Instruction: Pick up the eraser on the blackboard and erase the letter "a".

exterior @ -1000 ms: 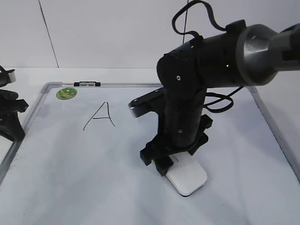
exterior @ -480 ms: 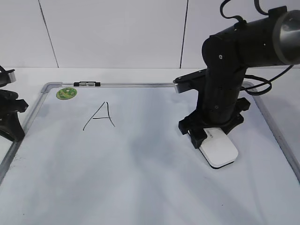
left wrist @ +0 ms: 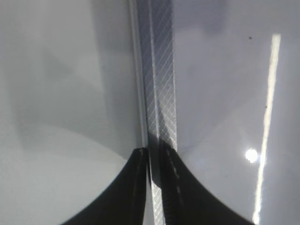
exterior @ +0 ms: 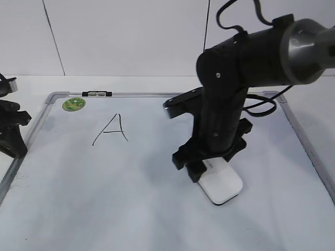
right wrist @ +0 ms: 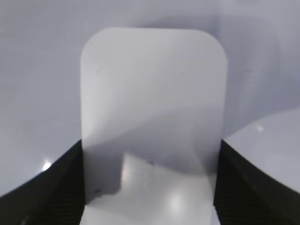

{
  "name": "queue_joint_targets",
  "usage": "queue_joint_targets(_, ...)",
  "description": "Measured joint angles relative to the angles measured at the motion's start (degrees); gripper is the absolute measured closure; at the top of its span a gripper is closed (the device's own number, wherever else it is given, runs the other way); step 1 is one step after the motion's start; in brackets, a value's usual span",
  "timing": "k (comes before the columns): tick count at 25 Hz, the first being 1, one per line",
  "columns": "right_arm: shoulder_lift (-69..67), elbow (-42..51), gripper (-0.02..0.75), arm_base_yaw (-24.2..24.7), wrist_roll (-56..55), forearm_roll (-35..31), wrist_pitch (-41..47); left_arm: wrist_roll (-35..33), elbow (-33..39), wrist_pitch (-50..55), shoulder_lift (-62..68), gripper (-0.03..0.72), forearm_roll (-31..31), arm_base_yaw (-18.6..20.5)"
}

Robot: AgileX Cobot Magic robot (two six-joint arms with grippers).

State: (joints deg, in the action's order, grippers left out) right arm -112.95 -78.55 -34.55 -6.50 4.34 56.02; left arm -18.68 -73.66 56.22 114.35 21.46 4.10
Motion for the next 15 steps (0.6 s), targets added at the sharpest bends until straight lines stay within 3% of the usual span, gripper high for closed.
queue_joint_targets(6,-0.12,-0.13,0.166,-8.67,0.33,-1.69,0.28,0.00,0.00,0.00,0.00,0.616,0.00,0.00)
queue_joint_targets(11,-0.36,-3.29,0.166,-9.98,0.66,-3.91,4.46,0.00,-0.04,0.10,0.00,0.616,0.00,0.00)
queue_joint_targets(15,2.11,-7.33,0.166,-9.97,1.35,-2.00,8.09,0.00,-0.13,0.10,0.00,0.616,0.00,0.00)
